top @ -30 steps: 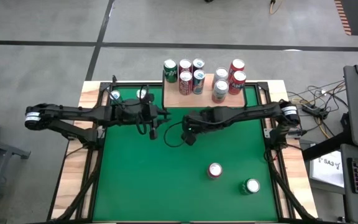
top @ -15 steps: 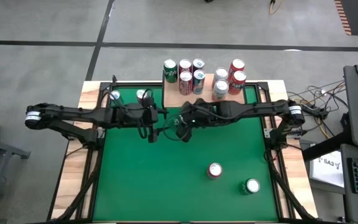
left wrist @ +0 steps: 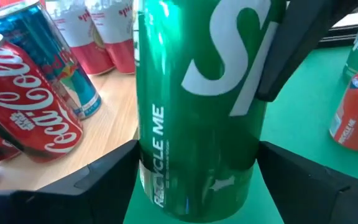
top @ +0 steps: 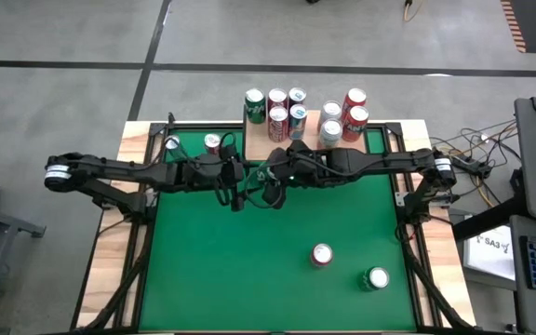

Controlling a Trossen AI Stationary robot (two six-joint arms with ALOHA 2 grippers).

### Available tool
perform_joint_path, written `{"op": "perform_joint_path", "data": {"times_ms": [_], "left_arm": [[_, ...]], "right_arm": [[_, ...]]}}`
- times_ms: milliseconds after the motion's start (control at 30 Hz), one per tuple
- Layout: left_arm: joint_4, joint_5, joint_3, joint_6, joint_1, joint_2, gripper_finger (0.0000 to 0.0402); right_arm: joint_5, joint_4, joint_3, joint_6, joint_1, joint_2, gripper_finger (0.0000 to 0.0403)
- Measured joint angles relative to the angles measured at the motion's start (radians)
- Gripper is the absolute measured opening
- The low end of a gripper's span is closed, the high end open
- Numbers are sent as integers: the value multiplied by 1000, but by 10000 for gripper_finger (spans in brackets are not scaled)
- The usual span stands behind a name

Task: Place canned beverage on shelf
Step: Put the top green soda can aligned with the green soda can on the shelf

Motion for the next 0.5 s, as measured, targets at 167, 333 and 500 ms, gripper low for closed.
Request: {"op": "perform_joint_path", "data": {"times_ms": [167, 333, 500], "left_arm": [[65, -28, 0, -56, 0, 46, 305], [102, -55, 0, -65, 1, 67, 305], [130, -57, -1, -54, -1, 63, 305]], "right_arm": [[17, 13, 0, -2, -1, 0, 302], [33, 15, 1, -4, -2, 0, 302], [44, 18, 1, -1, -1, 0, 301]]}}
